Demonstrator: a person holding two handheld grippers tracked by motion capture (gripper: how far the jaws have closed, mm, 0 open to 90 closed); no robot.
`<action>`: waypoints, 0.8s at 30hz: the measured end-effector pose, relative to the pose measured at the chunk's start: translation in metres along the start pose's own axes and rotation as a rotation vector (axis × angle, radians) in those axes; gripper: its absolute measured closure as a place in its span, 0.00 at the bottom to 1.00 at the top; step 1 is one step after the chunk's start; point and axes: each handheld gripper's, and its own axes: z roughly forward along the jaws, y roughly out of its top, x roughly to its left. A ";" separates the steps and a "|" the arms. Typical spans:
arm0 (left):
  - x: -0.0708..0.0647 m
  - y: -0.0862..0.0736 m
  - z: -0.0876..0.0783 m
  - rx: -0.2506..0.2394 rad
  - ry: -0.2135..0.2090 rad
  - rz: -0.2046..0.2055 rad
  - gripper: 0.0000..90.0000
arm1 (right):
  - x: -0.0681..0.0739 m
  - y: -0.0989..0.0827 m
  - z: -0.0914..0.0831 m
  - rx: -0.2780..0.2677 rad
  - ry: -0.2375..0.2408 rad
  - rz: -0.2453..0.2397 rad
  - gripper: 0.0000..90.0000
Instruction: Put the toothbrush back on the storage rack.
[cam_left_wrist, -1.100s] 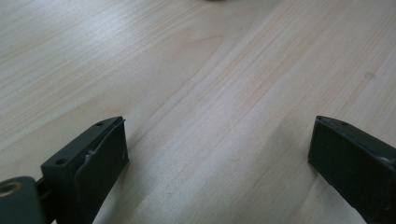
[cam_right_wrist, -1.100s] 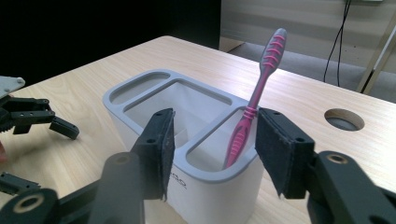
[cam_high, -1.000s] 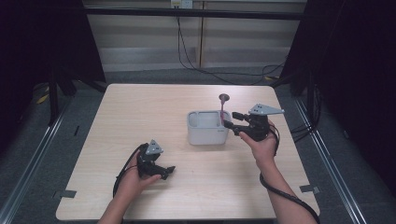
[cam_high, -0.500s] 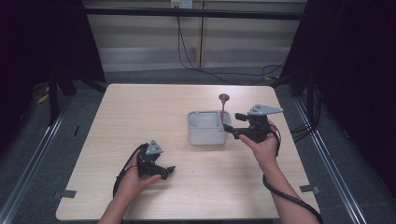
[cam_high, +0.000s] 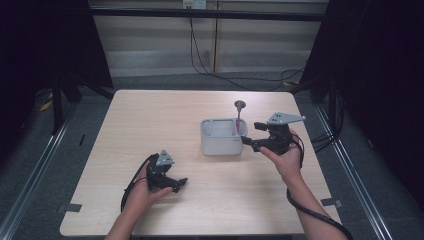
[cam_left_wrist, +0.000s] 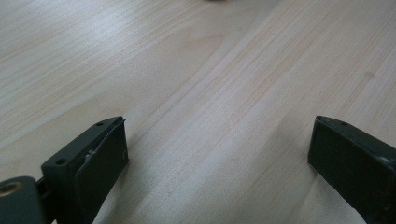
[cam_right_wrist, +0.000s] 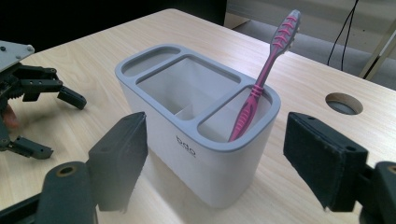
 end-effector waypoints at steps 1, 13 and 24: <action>0.000 0.000 0.000 0.000 -0.003 -0.002 0.05 | 0.000 0.000 -0.001 0.004 0.004 0.004 0.23; 0.000 0.000 0.000 0.000 0.000 0.000 0.05 | -0.003 -0.009 -0.012 0.032 0.020 0.015 0.18; 0.000 0.000 0.000 0.000 -0.002 -0.001 0.05 | -0.004 -0.020 -0.020 0.054 0.053 0.013 0.18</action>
